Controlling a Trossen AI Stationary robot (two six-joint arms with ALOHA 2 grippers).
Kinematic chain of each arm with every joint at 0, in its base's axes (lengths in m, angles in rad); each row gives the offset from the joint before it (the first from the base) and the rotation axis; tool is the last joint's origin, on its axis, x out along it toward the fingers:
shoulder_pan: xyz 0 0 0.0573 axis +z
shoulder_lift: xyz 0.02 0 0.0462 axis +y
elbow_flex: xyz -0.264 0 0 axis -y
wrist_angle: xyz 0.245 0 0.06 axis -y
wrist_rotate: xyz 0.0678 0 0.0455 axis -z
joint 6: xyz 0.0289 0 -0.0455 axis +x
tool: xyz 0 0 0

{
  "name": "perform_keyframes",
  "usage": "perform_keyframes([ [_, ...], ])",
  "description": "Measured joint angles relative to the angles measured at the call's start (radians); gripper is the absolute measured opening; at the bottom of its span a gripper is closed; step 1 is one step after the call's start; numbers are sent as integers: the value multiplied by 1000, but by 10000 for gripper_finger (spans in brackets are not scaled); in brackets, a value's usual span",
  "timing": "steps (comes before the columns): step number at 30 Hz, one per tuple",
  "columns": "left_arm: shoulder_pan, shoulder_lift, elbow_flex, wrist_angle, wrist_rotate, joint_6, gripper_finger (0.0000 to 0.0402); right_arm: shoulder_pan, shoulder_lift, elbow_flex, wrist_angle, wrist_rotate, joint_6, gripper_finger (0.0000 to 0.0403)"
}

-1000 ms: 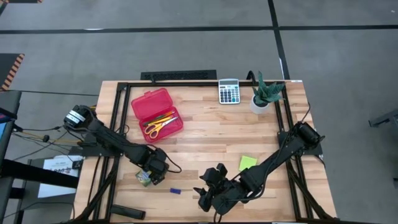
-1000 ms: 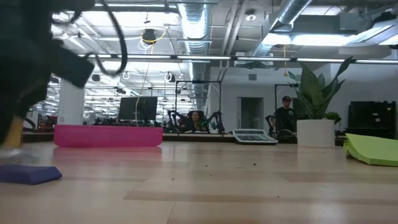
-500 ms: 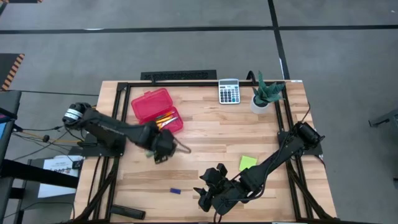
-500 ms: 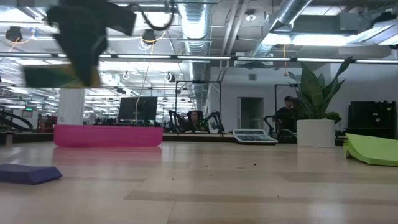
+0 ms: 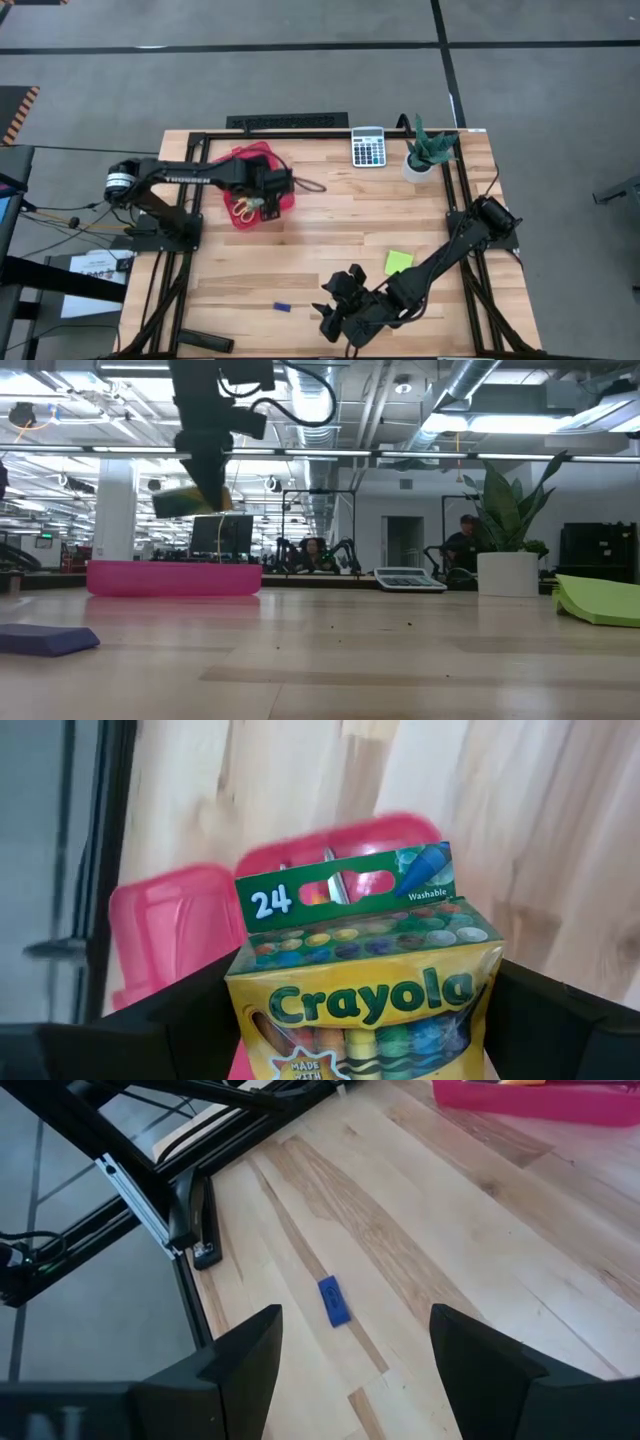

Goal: Pack school essentials
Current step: Put the yellow crayon box into the red supply box

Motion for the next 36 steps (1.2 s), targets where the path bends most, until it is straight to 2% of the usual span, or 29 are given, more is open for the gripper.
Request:
perform_keyframes([
  [7,83,0,-69,75,91,68,325,12,0,0,0,1,1,260],
  [20,130,8,-223,231,116,112,325,13,0,0,-1,1,8,260],
  [29,143,8,-232,344,147,121,325,18,0,0,0,1,9,260],
  [36,159,41,-232,320,149,107,325,18,0,0,0,1,11,260],
])
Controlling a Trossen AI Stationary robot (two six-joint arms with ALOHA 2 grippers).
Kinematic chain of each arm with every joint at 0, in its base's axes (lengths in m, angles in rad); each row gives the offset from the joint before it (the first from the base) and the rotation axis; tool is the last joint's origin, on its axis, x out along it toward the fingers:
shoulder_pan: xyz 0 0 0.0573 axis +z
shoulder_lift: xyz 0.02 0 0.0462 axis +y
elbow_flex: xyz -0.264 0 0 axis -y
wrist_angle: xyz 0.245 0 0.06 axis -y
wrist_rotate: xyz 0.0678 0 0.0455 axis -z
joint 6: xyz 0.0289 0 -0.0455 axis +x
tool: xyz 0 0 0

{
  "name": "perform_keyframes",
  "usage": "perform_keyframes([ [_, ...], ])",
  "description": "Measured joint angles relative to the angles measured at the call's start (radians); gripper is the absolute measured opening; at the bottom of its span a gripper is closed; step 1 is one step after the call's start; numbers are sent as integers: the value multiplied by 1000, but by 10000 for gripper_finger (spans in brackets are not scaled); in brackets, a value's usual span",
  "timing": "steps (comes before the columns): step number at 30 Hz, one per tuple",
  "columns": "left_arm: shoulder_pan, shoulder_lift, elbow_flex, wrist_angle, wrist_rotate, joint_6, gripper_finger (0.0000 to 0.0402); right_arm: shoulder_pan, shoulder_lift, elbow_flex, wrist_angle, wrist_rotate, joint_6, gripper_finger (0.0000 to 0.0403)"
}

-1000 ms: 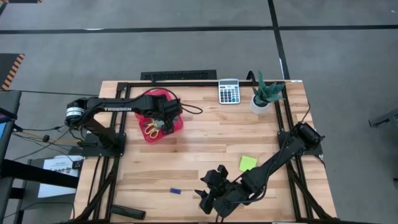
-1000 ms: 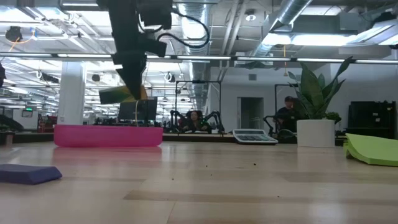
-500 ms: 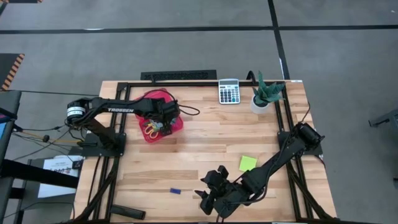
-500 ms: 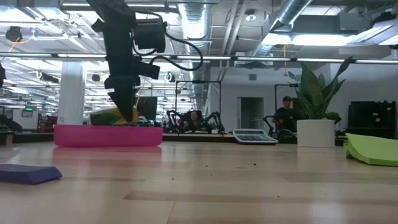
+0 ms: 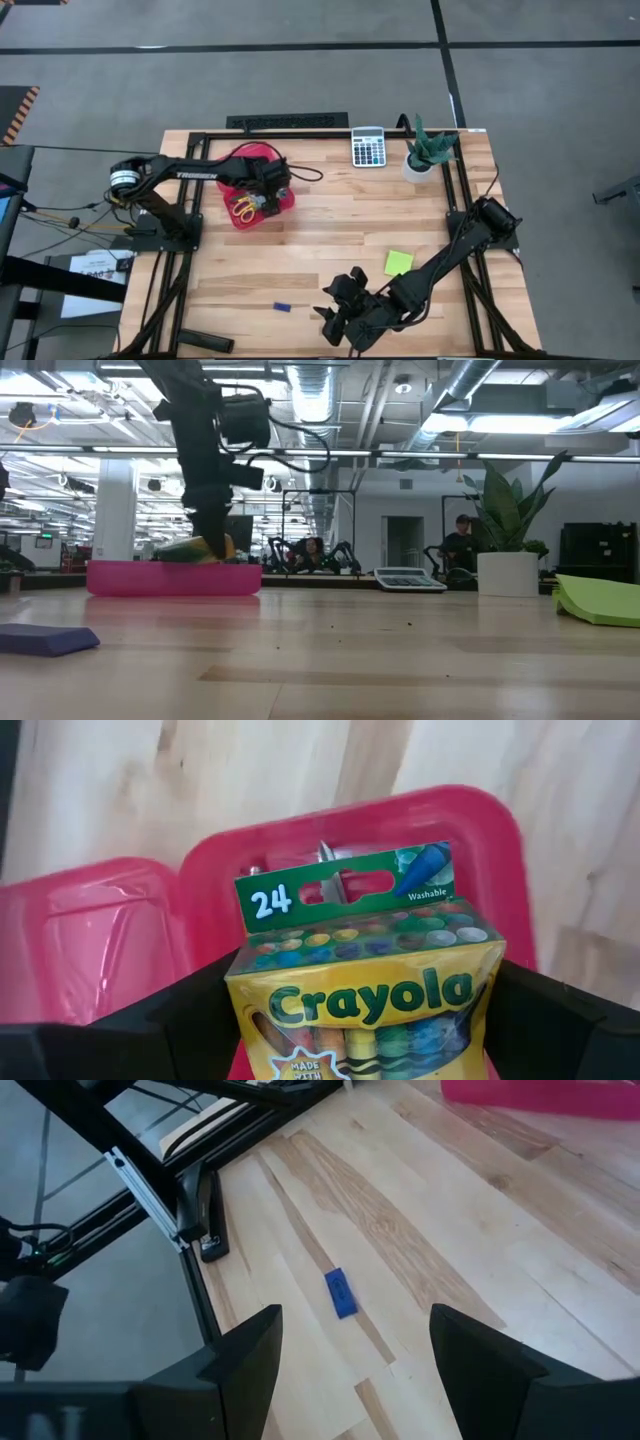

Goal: Pack school essentials
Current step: Put the yellow crayon box into the red supply box

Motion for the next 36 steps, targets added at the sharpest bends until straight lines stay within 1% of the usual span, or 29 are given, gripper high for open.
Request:
perform_keyframes([
  [3,0,23,0,-5,0,-1,326,1,0,0,-1,0,1,260],
  [6,0,45,-2,14,27,-9,326,4,0,1,-6,0,5,260],
  [10,2,77,-3,25,27,-11,326,8,0,1,-4,0,9,260],
  [17,2,99,-3,60,46,3,326,13,0,1,-11,0,17,260],
  [19,2,99,-3,66,34,-8,326,13,0,1,-11,0,17,260],
  [22,2,99,3,53,-30,-27,326,12,0,1,-14,0,17,260],
  [24,2,99,8,42,-52,-31,326,12,0,1,-16,0,16,260],
  [36,2,99,19,24,-55,-52,326,4,0,0,-15,0,16,260],
])
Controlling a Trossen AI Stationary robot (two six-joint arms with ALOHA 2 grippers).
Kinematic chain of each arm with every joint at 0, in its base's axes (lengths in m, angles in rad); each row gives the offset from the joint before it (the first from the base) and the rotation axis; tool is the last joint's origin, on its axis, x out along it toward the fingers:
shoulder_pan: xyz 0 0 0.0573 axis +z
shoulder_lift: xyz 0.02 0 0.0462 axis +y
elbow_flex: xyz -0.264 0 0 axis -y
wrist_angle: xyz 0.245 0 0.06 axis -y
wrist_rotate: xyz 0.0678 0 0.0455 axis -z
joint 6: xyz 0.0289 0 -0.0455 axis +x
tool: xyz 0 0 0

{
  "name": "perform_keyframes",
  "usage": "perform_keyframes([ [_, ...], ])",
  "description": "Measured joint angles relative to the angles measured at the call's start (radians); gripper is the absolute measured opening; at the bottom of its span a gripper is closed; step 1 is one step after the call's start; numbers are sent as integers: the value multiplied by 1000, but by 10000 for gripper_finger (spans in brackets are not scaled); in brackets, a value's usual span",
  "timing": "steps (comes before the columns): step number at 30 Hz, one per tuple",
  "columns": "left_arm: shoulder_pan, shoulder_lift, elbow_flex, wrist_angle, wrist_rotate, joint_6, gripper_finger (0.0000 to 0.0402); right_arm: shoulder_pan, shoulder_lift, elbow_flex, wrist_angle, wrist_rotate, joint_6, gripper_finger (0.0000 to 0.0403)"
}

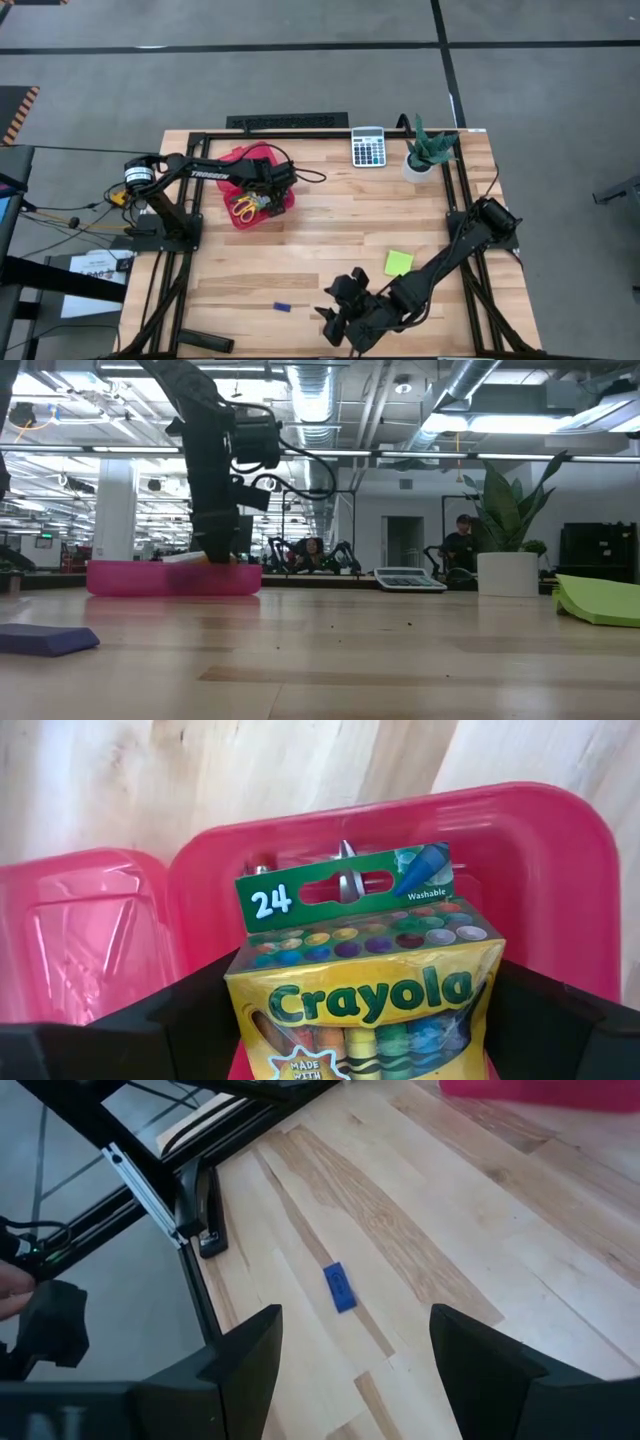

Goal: Pack school essentials
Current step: Put the yellow crayon box into the red supply box

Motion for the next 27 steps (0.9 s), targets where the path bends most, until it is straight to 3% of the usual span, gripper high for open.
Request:
perform_keyframes([
  [9,0,0,0,26,31,65,326,0,0,0,0,0,0,260],
  [17,0,0,0,18,24,-4,327,0,0,0,0,1,-1,260],
  [27,2,0,2,7,55,-46,396,0,0,-1,0,2,-1,260],
])
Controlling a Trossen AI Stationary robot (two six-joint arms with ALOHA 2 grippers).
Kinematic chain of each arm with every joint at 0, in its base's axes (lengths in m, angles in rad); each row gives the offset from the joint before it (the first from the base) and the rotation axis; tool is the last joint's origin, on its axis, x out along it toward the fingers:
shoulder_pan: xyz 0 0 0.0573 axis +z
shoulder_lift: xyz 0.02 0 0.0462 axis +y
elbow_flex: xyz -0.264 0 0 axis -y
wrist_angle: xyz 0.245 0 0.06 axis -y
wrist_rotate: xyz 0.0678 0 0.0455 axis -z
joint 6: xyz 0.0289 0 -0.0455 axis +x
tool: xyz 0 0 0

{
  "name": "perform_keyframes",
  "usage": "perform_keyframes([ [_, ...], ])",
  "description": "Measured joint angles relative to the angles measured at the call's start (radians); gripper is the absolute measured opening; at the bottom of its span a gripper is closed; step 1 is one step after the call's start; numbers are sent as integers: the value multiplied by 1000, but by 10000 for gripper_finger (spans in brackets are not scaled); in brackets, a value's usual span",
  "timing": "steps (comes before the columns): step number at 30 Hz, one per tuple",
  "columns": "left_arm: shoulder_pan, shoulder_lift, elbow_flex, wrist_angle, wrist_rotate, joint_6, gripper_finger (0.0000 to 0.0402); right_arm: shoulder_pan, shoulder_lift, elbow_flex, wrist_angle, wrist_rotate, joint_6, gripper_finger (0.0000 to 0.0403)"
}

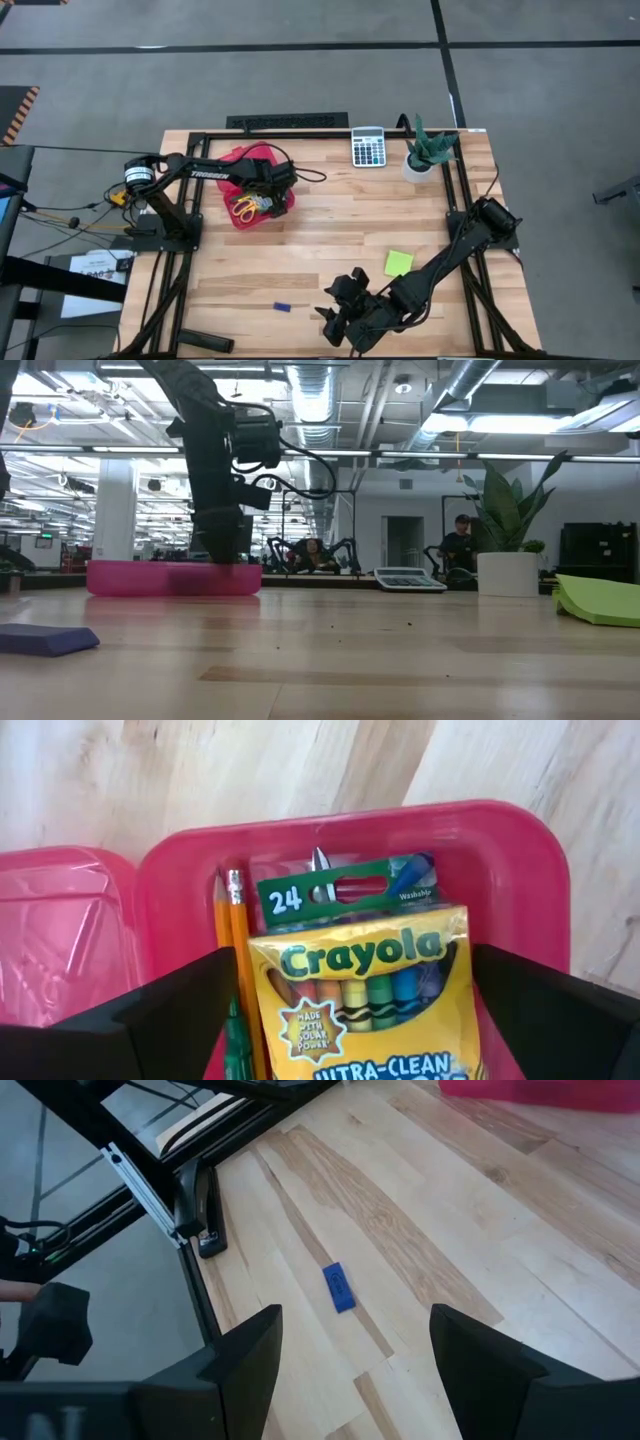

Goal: Pack school essentials
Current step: Put the yellow crayon box into the red supply box, then put the light green sticky notes into the red supply box

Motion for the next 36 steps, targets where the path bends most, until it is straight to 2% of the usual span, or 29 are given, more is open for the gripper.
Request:
perform_keyframes([
  [7,0,0,95,-136,56,3,385,-3,0,0,-71,1,54,260],
  [10,0,0,182,-244,103,3,385,-6,0,0,-231,0,204,260],
  [13,0,0,295,-356,173,-12,385,-3,0,0,-441,-6,429,260],
  [15,0,0,370,-409,233,-49,385,1,0,0,-583,-42,568,260],
  [17,0,0,442,-444,321,-91,385,4,0,0,-717,-90,628,260],
  [21,-14,-3,544,-452,540,-155,385,23,-1,0,-935,-192,551,260],
  [24,-48,-26,557,-399,646,-210,385,31,-20,-1,-1044,-224,417,260],
  [28,-122,-48,550,-345,658,-270,385,30,-123,-77,-1020,-231,243,260],
  [32,-212,-54,549,-306,642,-323,385,23,-300,-235,-1020,-238,217,260],
  [36,-312,-55,549,-256,579,-364,385,9,-517,-439,-877,-273,212,260],
])
